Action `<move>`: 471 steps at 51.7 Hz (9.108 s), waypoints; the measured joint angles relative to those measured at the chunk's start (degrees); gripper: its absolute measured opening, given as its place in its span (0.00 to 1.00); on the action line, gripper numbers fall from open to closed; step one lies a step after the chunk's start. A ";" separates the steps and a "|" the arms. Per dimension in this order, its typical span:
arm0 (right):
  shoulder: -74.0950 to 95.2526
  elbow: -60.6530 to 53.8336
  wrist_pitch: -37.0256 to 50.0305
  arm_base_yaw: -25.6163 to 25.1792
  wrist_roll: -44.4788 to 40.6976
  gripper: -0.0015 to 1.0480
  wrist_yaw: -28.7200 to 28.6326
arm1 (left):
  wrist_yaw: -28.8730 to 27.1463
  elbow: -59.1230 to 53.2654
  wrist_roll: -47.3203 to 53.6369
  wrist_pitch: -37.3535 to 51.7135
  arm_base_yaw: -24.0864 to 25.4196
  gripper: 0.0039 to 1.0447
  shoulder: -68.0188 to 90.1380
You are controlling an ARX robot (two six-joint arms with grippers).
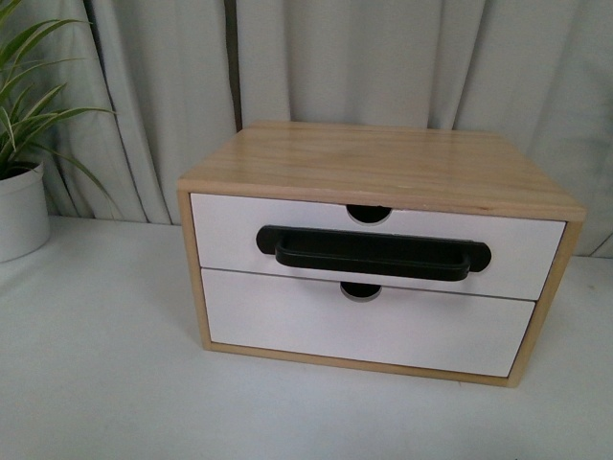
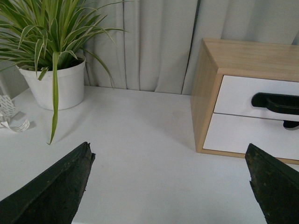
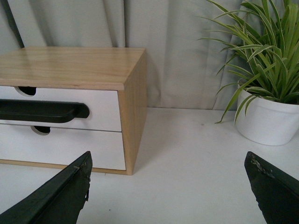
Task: Pull drawer
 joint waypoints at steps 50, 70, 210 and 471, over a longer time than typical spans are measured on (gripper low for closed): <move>6.03 3.10 -5.81 -2.95 -6.49 0.91 -10.82 | -17.81 0.33 3.78 2.19 -6.10 0.95 3.98; 38.93 19.45 -0.68 -0.33 -29.68 0.91 -21.97 | -8.74 14.56 30.34 20.31 -14.01 0.95 41.33; 95.65 49.51 7.74 14.95 -61.51 0.91 -24.61 | 7.56 66.31 79.41 -7.69 -28.15 0.95 105.18; 0.11 0.00 0.00 -0.42 -0.13 0.01 -0.17 | -0.15 0.00 0.02 -0.22 -0.09 0.04 0.00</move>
